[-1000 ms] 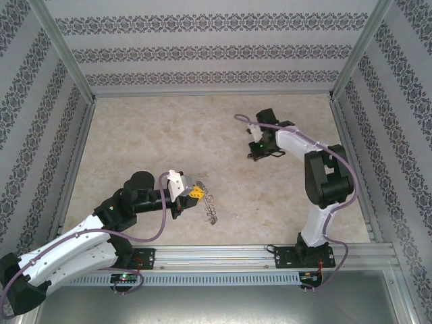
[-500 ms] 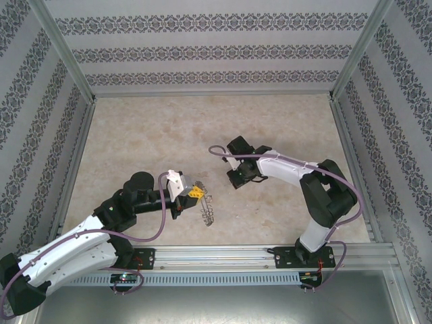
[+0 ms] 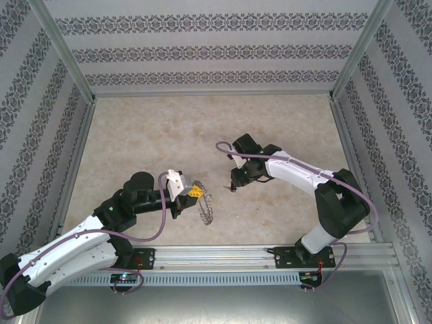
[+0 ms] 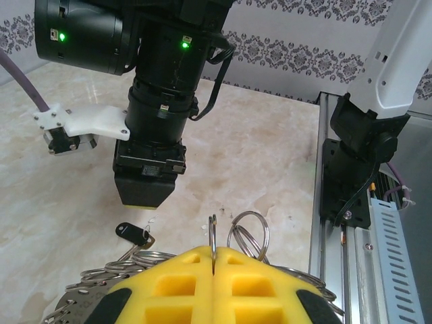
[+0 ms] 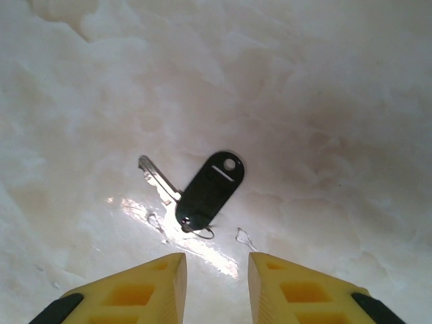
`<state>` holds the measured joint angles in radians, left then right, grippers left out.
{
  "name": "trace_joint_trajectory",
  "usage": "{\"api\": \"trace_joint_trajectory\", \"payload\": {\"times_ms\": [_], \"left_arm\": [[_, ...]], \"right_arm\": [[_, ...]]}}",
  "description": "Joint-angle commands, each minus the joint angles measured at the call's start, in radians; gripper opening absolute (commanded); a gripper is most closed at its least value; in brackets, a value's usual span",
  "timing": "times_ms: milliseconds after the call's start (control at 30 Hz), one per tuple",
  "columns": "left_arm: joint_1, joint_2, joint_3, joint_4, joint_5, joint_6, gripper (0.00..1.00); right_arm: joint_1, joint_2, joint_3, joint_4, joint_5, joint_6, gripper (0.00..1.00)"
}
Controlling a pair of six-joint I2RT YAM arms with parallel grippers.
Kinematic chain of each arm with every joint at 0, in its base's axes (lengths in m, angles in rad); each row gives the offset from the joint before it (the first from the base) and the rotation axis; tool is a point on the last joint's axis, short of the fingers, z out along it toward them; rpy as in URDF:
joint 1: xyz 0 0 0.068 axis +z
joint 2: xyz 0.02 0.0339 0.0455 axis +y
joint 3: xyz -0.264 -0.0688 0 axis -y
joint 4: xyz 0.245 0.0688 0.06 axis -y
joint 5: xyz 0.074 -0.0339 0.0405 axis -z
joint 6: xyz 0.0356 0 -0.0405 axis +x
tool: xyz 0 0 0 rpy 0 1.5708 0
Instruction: Put the keys on the keyring
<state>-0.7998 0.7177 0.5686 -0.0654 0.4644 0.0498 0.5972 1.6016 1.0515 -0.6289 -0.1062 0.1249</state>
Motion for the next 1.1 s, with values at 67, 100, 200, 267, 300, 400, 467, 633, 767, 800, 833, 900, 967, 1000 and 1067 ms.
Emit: {"api": "trace_joint_trajectory", "payload": {"times_ms": [67, 100, 200, 267, 300, 400, 467, 633, 767, 800, 833, 900, 967, 1000, 1067], "left_arm": [[-0.016, -0.034, 0.002, 0.010, -0.009, -0.022, 0.00], [-0.017, -0.038, 0.002, 0.009, -0.009, -0.022, 0.00], [-0.018, -0.051, 0.000, 0.009, -0.006, -0.021, 0.00], [-0.019, -0.059, 0.001, 0.010, -0.003, -0.024, 0.00], [-0.019, -0.062, 0.000, 0.011, -0.001, -0.025, 0.00], [-0.023, -0.067, 0.003, 0.012, 0.014, -0.027, 0.00], [-0.030, -0.072, 0.005, 0.012, 0.029, -0.029, 0.00], [-0.041, -0.094, 0.017, -0.012, 0.034, -0.041, 0.00], [-0.042, -0.136, 0.013, -0.019, 0.054, -0.064, 0.00], [-0.042, -0.146, 0.014, -0.025, 0.054, -0.069, 0.00], [-0.042, -0.155, 0.014, -0.030, 0.054, -0.075, 0.00], [-0.042, -0.173, 0.014, -0.040, 0.056, -0.086, 0.00], [-0.042, -0.191, 0.010, -0.049, 0.054, -0.093, 0.00], [-0.042, -0.198, 0.008, -0.048, 0.053, -0.097, 0.00], [-0.042, -0.205, 0.010, -0.055, 0.060, -0.099, 0.00]], "right_arm": [[0.005, 0.080, 0.086, -0.113, -0.035, -0.076, 0.31], [0.009, 0.092, 0.109, -0.142, -0.023, -0.105, 0.31], [0.009, 0.108, 0.172, -0.210, 0.010, -0.180, 0.33], [0.003, 0.114, 0.206, -0.247, 0.007, -0.229, 0.34], [0.005, 0.120, 0.232, -0.269, 0.010, -0.260, 0.34], [0.007, 0.149, 0.305, -0.332, 0.008, -0.317, 0.36], [0.014, 0.180, 0.345, -0.376, 0.004, -0.353, 0.36], [0.039, 0.260, 0.406, -0.462, 0.019, -0.425, 0.36], [0.075, 0.287, 0.408, -0.472, 0.068, -0.466, 0.38], [0.080, 0.293, 0.406, -0.471, 0.074, -0.476, 0.39], [0.084, 0.299, 0.407, -0.472, 0.078, -0.483, 0.39], [0.084, 0.309, 0.400, -0.456, 0.094, -0.495, 0.40], [0.085, 0.317, 0.392, -0.443, 0.091, -0.506, 0.42], [0.085, 0.322, 0.389, -0.435, 0.092, -0.510, 0.42], [0.085, 0.332, 0.382, -0.420, 0.107, -0.516, 0.42]]}}
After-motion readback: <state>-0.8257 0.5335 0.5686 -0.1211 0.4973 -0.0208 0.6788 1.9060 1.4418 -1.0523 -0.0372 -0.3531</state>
